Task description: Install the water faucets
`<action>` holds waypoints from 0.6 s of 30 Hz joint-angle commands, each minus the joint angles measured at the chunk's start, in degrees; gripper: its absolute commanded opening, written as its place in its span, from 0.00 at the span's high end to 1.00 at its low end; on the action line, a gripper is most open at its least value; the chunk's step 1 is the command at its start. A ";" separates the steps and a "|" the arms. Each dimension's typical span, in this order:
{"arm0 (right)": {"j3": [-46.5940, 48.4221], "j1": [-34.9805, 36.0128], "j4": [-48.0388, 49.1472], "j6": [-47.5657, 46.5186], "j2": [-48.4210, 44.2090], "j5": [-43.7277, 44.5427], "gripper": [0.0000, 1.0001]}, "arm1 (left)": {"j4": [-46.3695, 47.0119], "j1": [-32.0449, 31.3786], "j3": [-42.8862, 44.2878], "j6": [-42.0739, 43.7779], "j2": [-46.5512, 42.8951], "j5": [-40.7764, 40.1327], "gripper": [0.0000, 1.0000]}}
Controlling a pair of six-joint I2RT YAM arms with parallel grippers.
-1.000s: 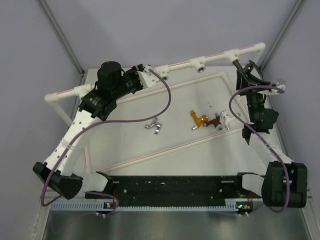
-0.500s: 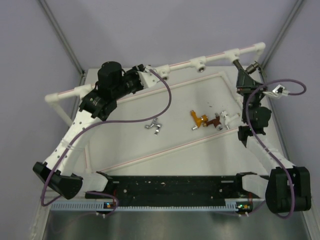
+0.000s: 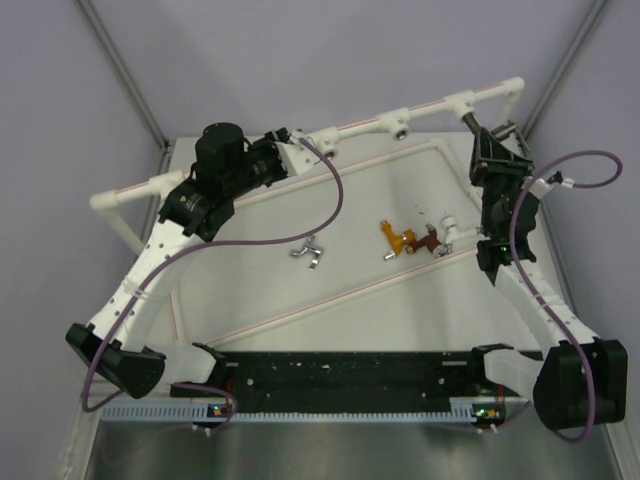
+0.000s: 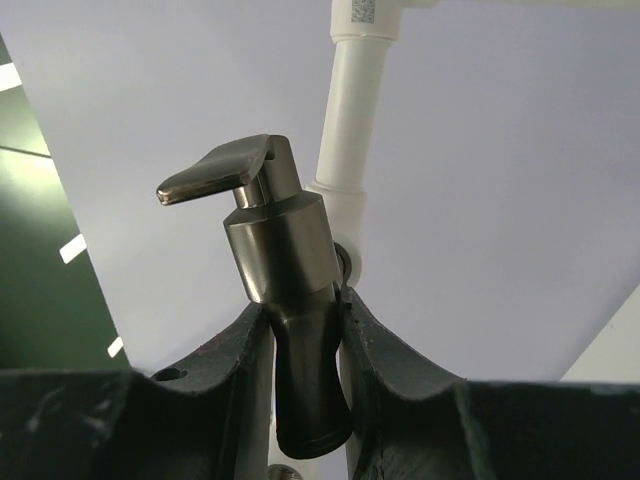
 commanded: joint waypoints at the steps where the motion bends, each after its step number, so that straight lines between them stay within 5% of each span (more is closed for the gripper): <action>1: 0.97 -0.17 -15.12 14.25 1.93 1.82 1.00 | -3.57 -0.95 -0.29 -2.13 -0.80 5.05 1.00; 12: 2.73 -0.17 -21.37 19.10 -0.09 2.07 0.96 | -3.49 -1.04 -0.73 -2.04 -1.24 5.31 1.00; 18: 1.94 -0.09 -19.88 18.31 -0.88 2.43 0.70 | -3.40 -1.04 -0.73 -2.13 -1.42 5.40 1.00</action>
